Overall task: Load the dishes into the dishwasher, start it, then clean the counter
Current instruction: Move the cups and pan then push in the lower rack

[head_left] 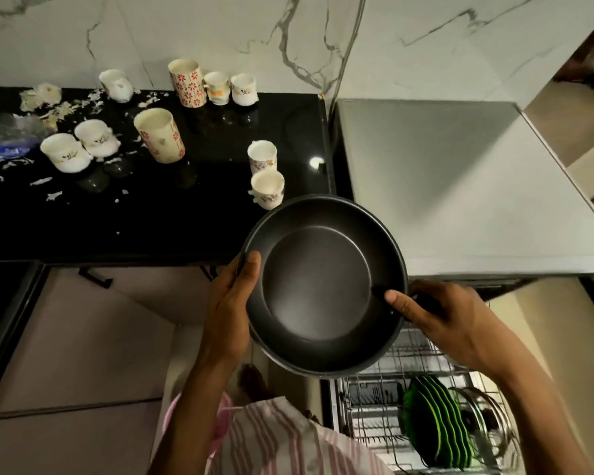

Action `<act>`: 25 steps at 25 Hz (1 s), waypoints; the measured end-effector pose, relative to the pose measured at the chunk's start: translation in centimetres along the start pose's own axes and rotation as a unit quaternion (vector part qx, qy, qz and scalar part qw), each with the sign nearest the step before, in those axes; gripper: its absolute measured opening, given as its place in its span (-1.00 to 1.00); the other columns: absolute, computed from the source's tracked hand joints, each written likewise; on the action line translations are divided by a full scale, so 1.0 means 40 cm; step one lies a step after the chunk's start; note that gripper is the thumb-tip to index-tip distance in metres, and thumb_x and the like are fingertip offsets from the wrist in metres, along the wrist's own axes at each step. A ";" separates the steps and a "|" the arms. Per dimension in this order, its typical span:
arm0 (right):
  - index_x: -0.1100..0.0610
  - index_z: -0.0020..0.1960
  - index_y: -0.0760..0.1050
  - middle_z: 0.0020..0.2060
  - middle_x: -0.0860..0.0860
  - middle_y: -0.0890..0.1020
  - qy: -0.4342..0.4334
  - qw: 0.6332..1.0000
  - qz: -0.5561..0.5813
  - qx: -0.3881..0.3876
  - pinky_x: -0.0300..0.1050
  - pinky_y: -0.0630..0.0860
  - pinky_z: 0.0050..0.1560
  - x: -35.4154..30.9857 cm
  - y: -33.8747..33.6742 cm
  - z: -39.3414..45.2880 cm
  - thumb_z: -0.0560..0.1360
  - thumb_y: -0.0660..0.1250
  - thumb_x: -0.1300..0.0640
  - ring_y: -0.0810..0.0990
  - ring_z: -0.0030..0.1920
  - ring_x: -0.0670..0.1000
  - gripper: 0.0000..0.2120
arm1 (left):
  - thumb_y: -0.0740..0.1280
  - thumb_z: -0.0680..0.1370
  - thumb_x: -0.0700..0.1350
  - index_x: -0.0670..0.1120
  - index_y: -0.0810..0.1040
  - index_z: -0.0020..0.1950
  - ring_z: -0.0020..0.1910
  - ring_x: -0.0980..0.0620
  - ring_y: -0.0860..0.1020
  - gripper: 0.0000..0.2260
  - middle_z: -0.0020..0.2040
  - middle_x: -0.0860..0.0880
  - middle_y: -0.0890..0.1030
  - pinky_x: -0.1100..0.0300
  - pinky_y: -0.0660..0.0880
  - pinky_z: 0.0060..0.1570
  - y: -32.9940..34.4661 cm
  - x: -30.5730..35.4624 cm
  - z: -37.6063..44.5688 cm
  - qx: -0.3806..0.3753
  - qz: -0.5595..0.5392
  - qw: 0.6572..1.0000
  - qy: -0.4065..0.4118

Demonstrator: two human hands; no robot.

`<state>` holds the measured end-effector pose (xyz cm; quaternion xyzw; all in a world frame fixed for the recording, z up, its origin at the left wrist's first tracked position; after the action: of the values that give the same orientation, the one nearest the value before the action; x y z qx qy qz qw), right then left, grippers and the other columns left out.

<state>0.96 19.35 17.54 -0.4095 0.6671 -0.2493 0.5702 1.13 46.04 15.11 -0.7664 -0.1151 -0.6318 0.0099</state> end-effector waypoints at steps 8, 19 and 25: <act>-0.04 -0.26 0.48 -0.49 -0.13 0.54 0.020 0.993 0.101 -0.065 -0.38 0.33 -0.46 0.061 0.053 -0.222 0.48 0.28 -0.24 0.46 -0.53 -0.16 -0.70 | 0.19 0.55 0.10 0.05 0.63 0.05 0.03 0.03 0.64 -0.73 0.00 0.02 0.69 0.08 0.48 0.07 0.004 -0.057 -0.142 -0.040 0.058 0.997 -0.044; -0.07 -0.25 0.55 -0.41 -0.01 0.64 0.104 0.989 0.105 0.006 0.08 0.60 -0.26 0.092 0.222 -0.430 0.42 0.30 -0.38 0.63 -0.38 -0.03 -0.62 | 0.17 0.60 0.17 -0.15 0.57 0.00 -0.23 -0.35 0.55 -0.59 -0.15 -0.35 0.56 -0.12 0.52 -0.25 -0.075 -0.158 -0.268 -0.078 0.209 0.974 -0.037; -0.07 -0.19 0.58 -0.42 -0.04 0.64 0.128 0.984 0.117 0.035 0.07 0.59 -0.27 0.131 0.246 -0.533 0.41 0.27 -0.38 0.64 -0.37 -0.07 -0.61 | 0.07 0.66 0.05 -0.15 0.51 -0.08 -0.37 -0.02 0.44 -0.64 -0.24 -0.33 0.49 0.20 0.41 -0.39 -0.036 -0.204 -0.349 -0.078 0.242 0.967 -0.027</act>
<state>-22.26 17.47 11.57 -0.2734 0.7689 -0.2545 0.5190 -14.07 43.87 9.83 -0.7870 0.1228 -0.5964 0.0994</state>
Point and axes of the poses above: each hand's wrist, its own z-axis towards the middle knuckle, its own y-axis out of the palm, x = y × z, the point moved 3 cm from there along z, towards the middle knuckle
